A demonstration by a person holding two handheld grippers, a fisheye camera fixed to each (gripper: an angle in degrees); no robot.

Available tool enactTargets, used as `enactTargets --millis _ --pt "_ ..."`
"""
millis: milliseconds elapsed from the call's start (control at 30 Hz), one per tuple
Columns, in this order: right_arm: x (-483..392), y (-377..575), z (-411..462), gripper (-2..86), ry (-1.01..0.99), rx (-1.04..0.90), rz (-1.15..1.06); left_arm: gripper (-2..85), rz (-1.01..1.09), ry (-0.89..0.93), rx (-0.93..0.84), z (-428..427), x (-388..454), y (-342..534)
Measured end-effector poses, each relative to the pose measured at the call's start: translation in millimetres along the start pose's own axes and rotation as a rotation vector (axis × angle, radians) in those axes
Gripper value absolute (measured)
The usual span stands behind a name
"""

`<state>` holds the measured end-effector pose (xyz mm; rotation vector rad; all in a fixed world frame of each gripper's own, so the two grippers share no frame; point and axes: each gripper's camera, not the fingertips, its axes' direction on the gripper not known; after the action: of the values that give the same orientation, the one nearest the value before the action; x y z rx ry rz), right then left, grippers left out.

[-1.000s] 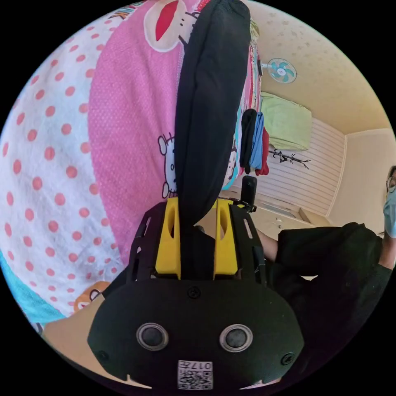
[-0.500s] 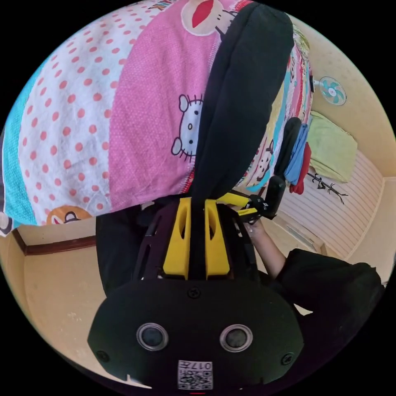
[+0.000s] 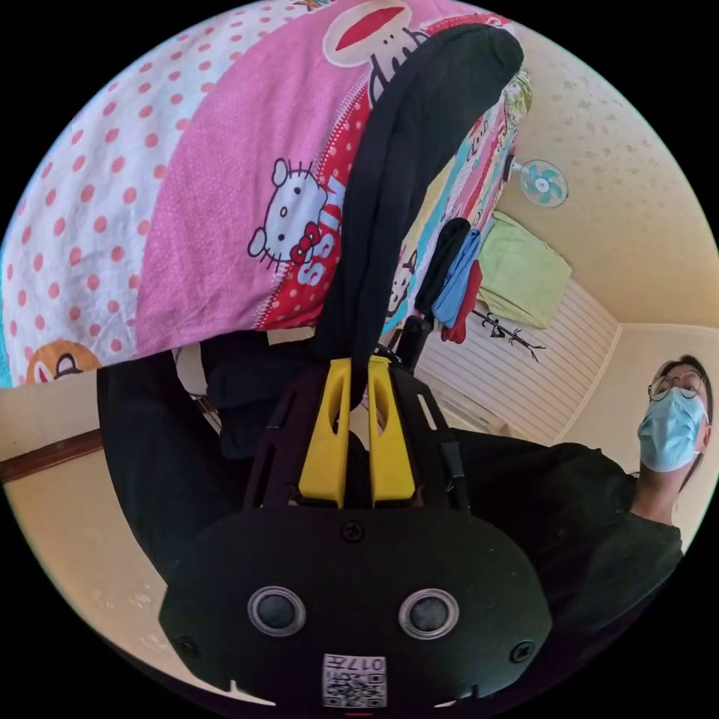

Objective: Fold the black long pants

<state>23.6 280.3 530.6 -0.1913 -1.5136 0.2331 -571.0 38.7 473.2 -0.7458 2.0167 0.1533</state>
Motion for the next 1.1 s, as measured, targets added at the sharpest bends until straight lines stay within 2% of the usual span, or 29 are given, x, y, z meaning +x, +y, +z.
enactTargets --millis 133,233,333,433,600,767,967,1100 --pt "4.8 0.7 -2.8 21.9 -0.13 0.022 -0.018 3.9 0.046 0.162 0.0 -1.6 5.0 -4.4" --pt "12.5 4.2 -2.9 21.7 -0.267 0.035 -0.017 4.0 -0.11 0.056 0.049 4.9 -42.4 -10.6" --pt "8.8 1.4 -1.2 20.9 -0.231 0.043 -0.024 4.2 -0.155 0.122 0.115 -0.4 -76.3 -10.9" --pt "5.2 -6.6 9.9 18.5 -0.189 0.031 -0.051 4.6 -0.156 0.048 0.164 -5.1 -83.2 -13.6" --pt "6.4 -3.1 15.0 15.2 -0.146 0.058 -0.034 4.3 -0.113 -0.005 0.135 -5.0 -74.9 -23.0" --pt "-16.6 16.2 -3.7 18.2 0.04 0.023 0.022 4.3 -0.146 -0.043 0.123 -11.1 -84.7 -30.9" --pt "-1.5 -4.4 19.3 19.0 -0.073 0.031 0.045 4.3 -0.178 0.016 0.085 1.5 -116.9 -43.4" --pt "0.4 -19.0 48.0 16.3 -0.124 0.038 0.081 4.5 -0.184 0.008 0.098 -0.6 -132.2 -40.1"
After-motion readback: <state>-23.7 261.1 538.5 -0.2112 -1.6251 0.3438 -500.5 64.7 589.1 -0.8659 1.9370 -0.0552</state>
